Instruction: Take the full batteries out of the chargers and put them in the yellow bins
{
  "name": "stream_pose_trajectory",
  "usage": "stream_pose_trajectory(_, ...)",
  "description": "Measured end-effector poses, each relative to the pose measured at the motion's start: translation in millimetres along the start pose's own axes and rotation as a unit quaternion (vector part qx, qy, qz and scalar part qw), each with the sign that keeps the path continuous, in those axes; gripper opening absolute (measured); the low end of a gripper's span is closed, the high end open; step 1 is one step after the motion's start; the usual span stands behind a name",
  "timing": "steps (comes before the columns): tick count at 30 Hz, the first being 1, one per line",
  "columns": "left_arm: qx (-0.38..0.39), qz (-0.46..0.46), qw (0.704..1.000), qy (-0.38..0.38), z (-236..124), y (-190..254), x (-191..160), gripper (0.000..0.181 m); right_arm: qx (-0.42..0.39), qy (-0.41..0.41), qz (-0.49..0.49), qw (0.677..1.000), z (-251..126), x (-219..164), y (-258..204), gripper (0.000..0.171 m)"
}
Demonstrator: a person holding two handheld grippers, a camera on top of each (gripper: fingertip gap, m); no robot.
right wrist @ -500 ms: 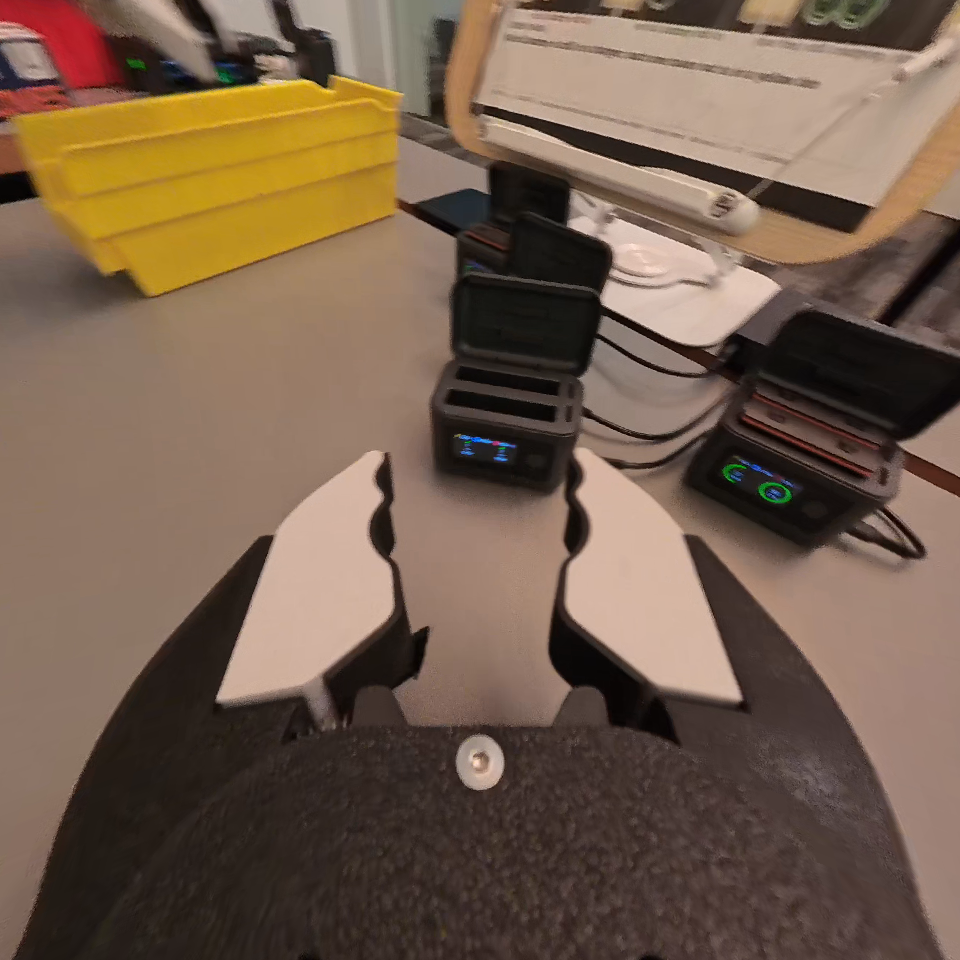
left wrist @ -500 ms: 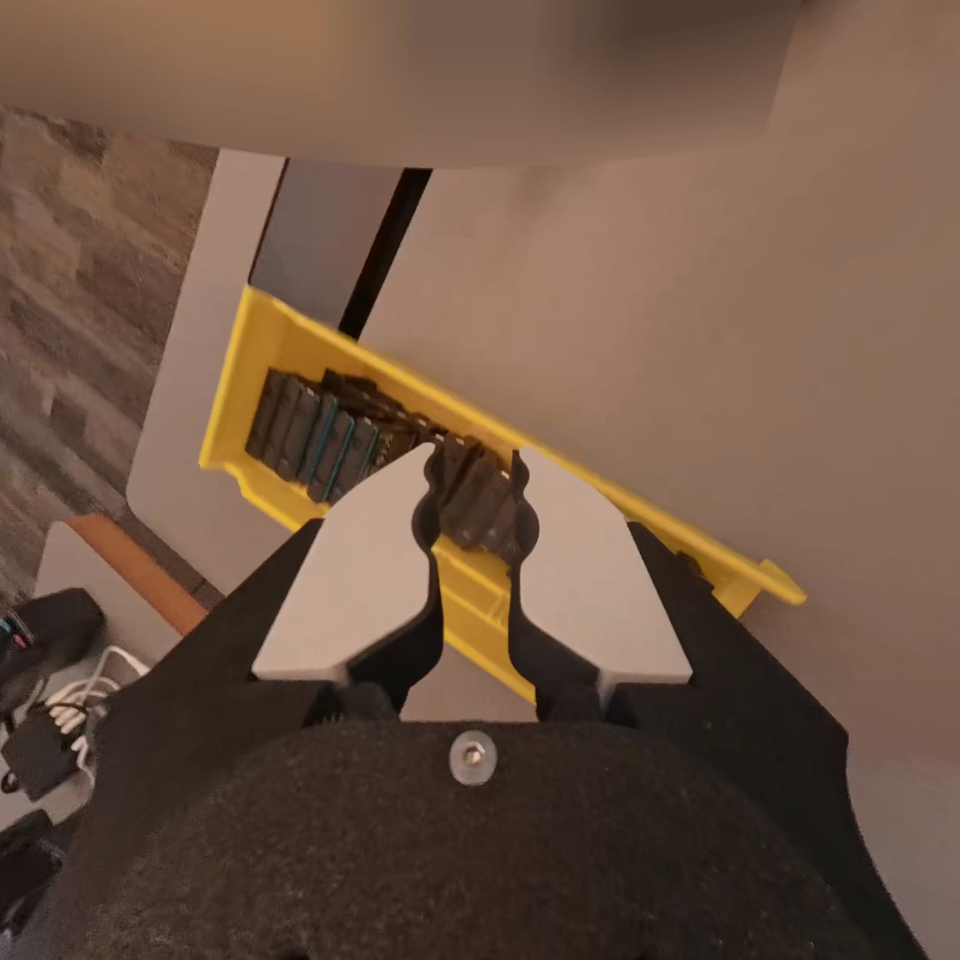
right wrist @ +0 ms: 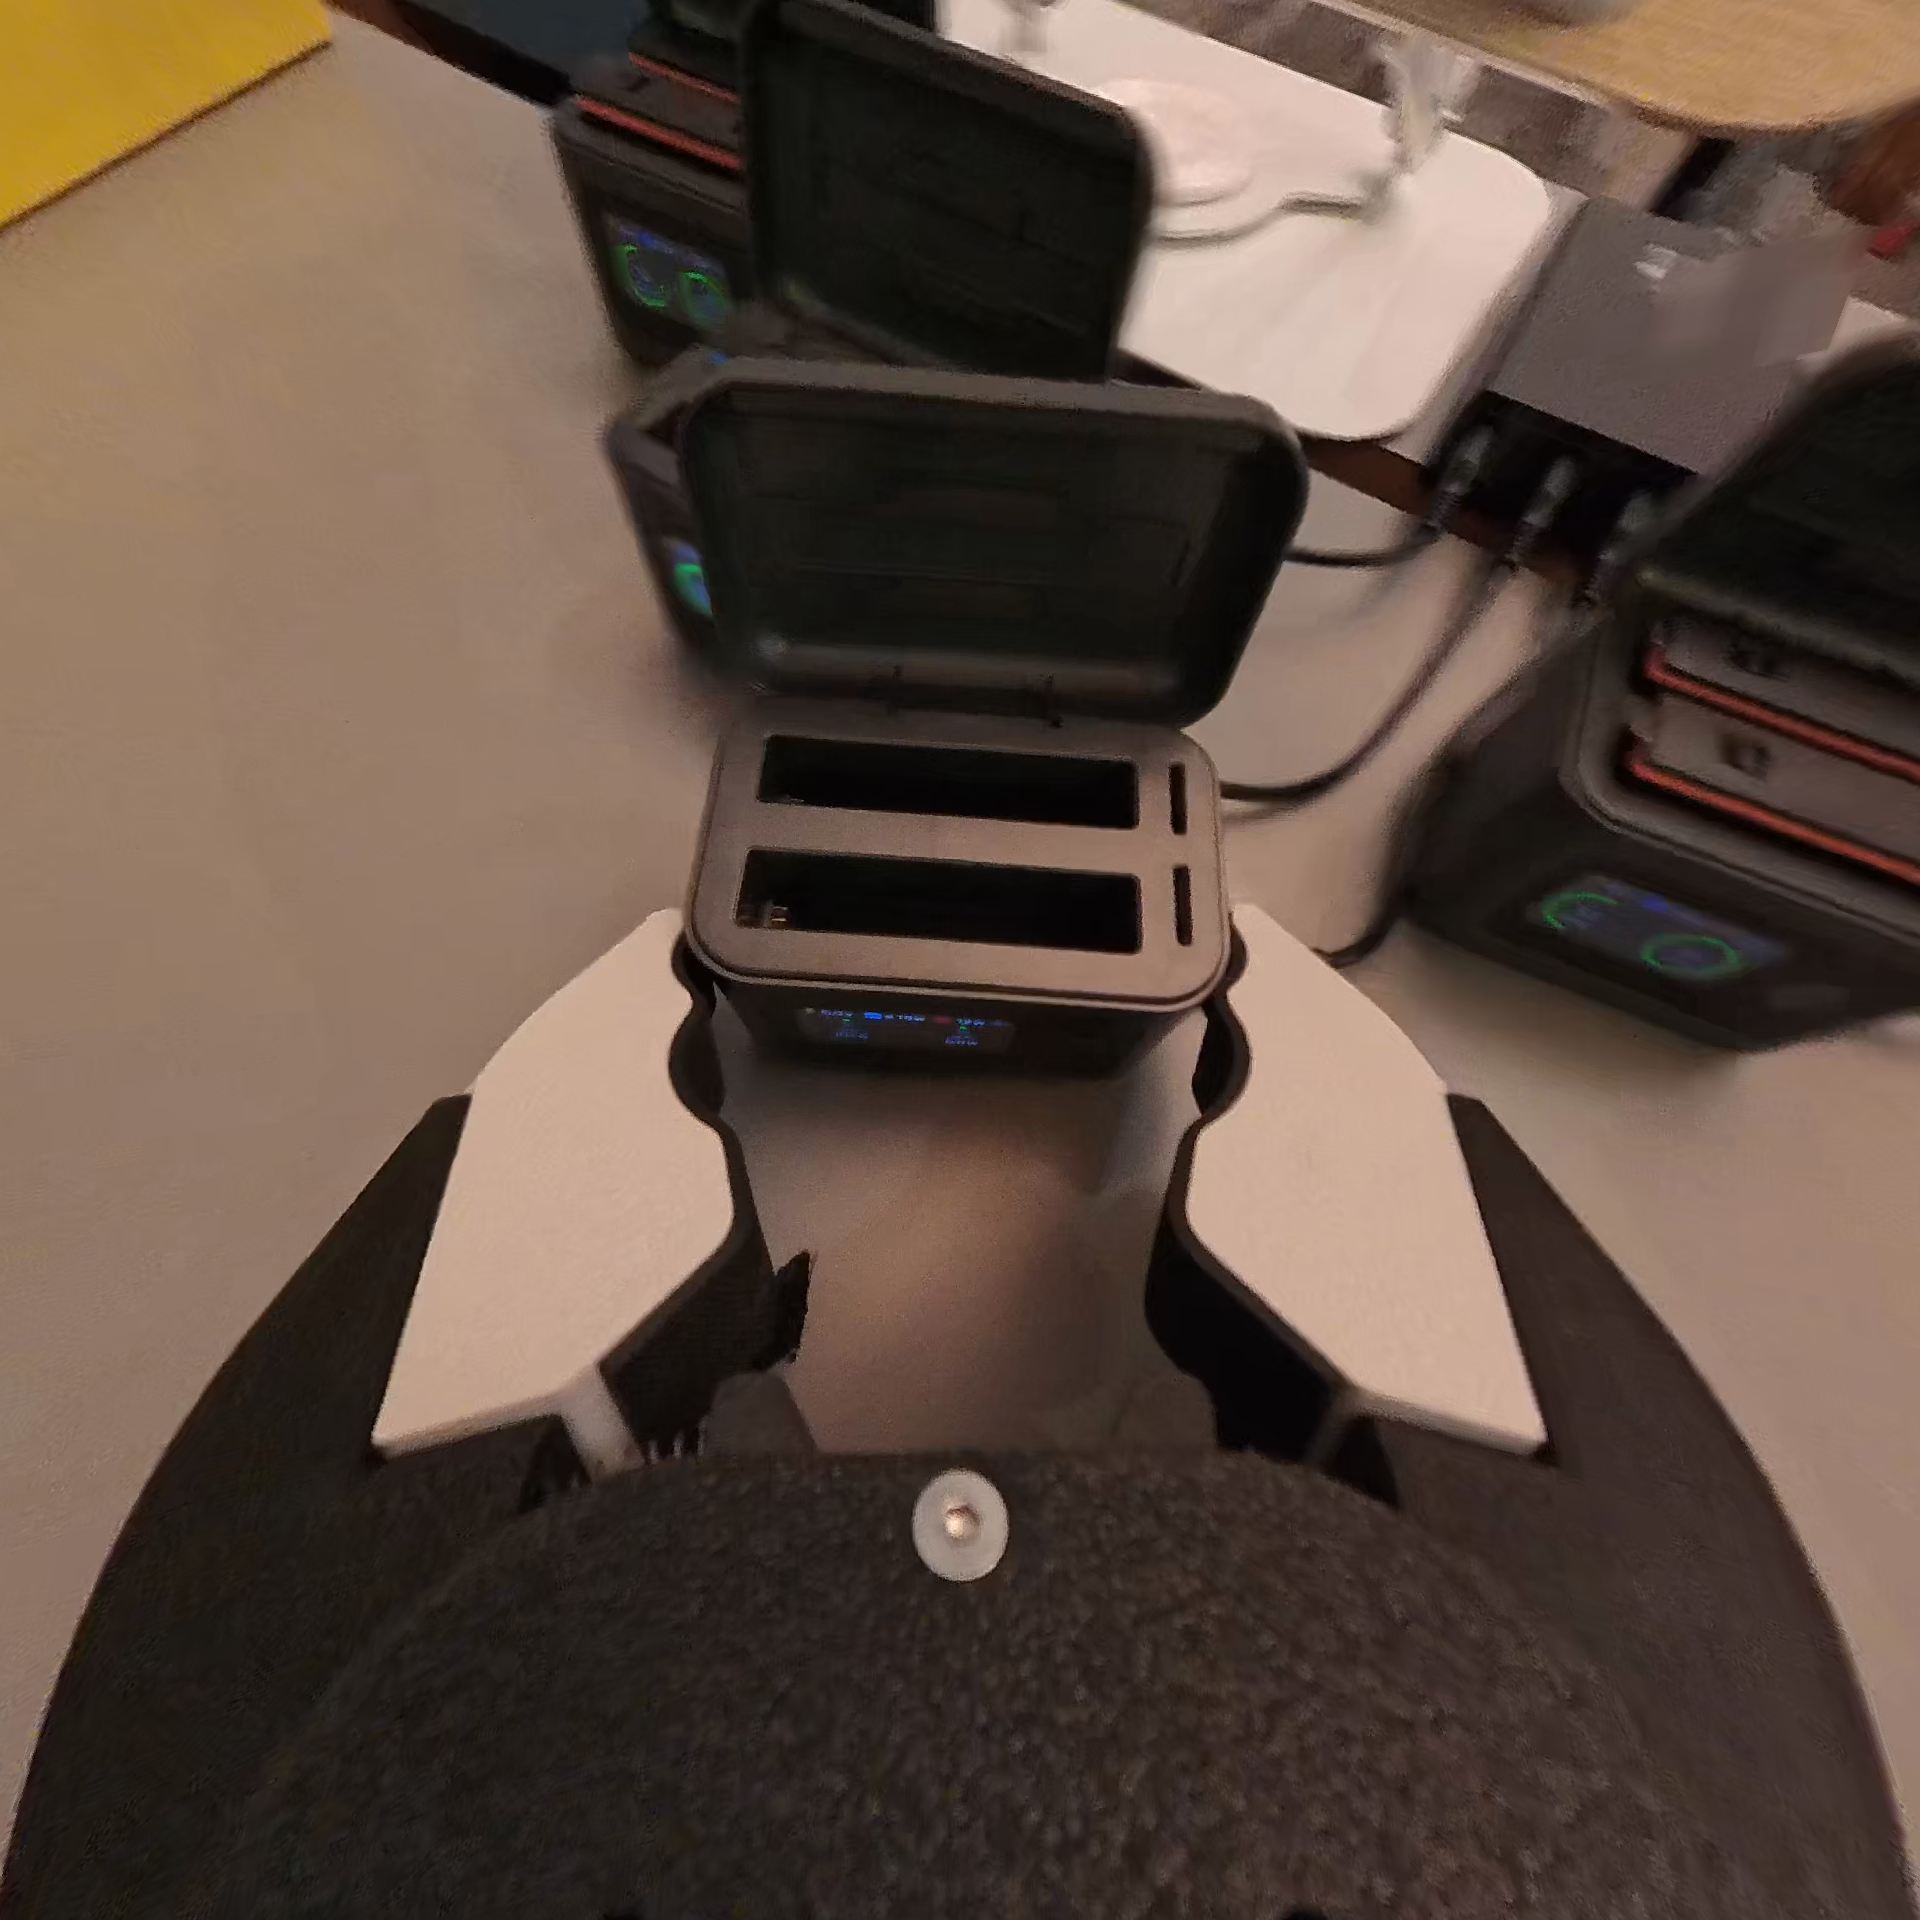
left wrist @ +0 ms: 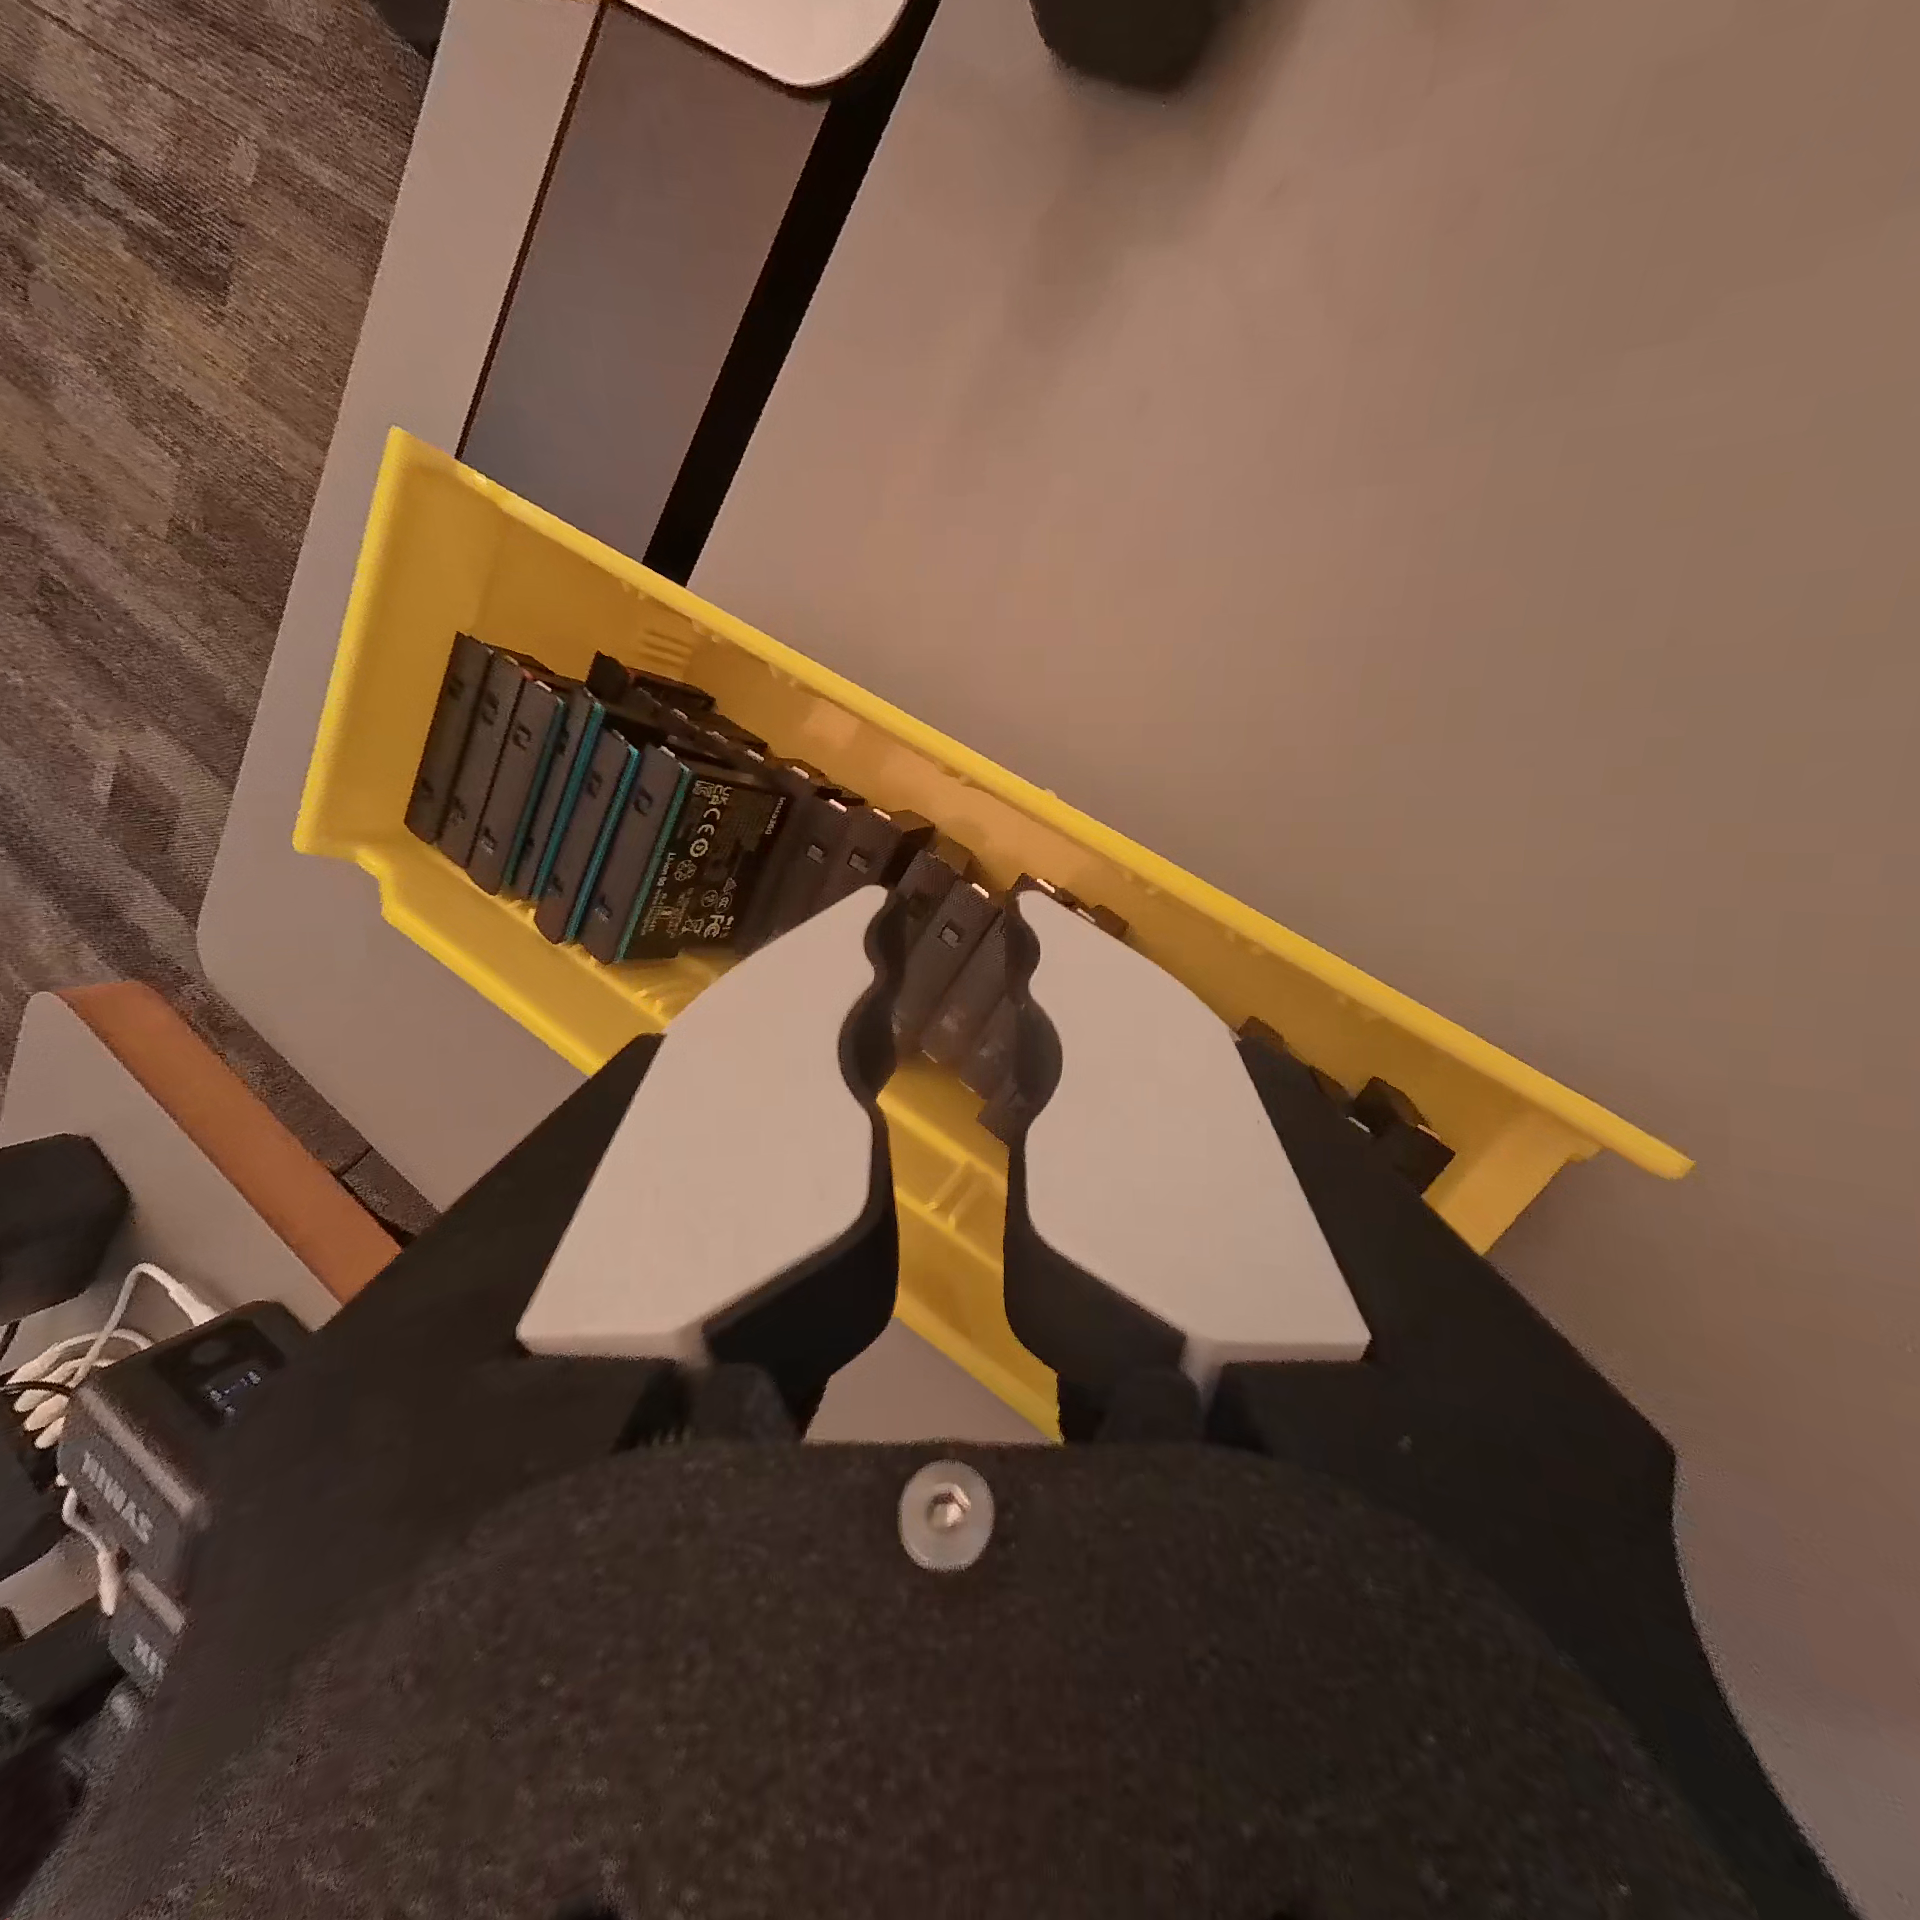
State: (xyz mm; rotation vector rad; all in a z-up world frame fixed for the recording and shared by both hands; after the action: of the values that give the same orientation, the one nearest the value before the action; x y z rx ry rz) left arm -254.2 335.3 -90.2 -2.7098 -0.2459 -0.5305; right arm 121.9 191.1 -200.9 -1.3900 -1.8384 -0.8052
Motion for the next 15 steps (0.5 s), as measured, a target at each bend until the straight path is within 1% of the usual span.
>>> stream_pose_trajectory(5,0.008,0.002,1.0,-0.003,6.0,-0.2,-2.8,0.016,-0.077,0.0,0.07,0.995,-13.0,-11.5,26.0,0.09)
stream_pose_trajectory(10,0.012,0.0,1.0,-0.011,9.9,-7.2,-4.0,0.017,-0.081,0.005,0.074,0.994,-15.7,-13.3,29.9,0.09)
stream_pose_trajectory(13,0.03,0.013,0.999,-0.041,13.9,-17.0,-5.9,0.02,-0.073,0.015,0.079,0.994,-23.0,-11.8,28.6,0.099)
stream_pose_trajectory(15,0.037,0.023,0.997,-0.056,18.8,-25.8,-6.2,0.023,-0.064,0.028,0.077,0.995,-34.5,-9.6,27.3,0.1)
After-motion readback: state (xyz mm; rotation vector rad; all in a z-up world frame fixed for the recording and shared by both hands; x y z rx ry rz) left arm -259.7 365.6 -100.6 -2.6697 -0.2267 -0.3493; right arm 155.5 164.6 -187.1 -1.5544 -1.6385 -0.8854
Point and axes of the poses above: each gripper's, where its closed fingertips meet, z out along the fingers, x out of its top, y = z × x across the jaws, the point moved 10 cm from there along -z, back along the fingers, and after that the axes turned 2 degrees about -x, right-handed, at the moved point
